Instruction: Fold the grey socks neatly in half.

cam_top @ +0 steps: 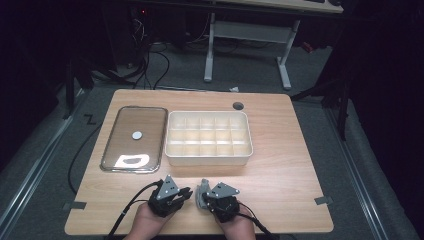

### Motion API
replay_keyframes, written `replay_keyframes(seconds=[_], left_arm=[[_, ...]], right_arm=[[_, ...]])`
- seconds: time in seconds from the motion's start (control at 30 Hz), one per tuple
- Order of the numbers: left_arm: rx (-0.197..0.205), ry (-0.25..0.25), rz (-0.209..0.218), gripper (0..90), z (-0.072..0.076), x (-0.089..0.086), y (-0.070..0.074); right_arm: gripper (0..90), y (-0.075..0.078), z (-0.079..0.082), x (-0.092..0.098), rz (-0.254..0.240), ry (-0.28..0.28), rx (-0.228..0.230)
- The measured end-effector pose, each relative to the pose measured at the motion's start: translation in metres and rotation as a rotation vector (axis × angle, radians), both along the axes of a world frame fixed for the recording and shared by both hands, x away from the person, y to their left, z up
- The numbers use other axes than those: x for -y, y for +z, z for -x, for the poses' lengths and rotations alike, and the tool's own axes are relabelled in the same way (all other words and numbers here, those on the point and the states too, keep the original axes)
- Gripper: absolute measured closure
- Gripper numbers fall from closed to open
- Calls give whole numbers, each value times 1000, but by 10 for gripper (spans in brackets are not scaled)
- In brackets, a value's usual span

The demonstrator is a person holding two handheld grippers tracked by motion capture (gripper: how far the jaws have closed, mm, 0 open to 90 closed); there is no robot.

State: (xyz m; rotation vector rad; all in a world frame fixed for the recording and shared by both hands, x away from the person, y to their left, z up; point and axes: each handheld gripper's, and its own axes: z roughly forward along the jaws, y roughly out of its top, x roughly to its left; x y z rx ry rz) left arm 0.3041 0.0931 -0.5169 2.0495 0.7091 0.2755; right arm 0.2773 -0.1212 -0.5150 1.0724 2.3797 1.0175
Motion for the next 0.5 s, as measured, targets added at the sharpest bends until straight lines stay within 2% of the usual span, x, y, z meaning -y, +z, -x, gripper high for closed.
replay_keyframes(seconds=[0.17, 0.3, 0.43, 0.5], left_arm=[[11, 22, 33, 824, -2, -5, 7], [6, 26, 76, 859, -5, -4, 20], [6, 14, 88, 862, -8, 4, 28], [13, -11, 92, 863, -11, 17, 36]], right_arm=[[900, -3, -3, -2, -37, 21, 2], [900, -4, -4, -3, -47, 32, 1], [900, -4, -4, -2, -52, 34, 5], [900, -5, -2, -2, -53, 32, 8]])
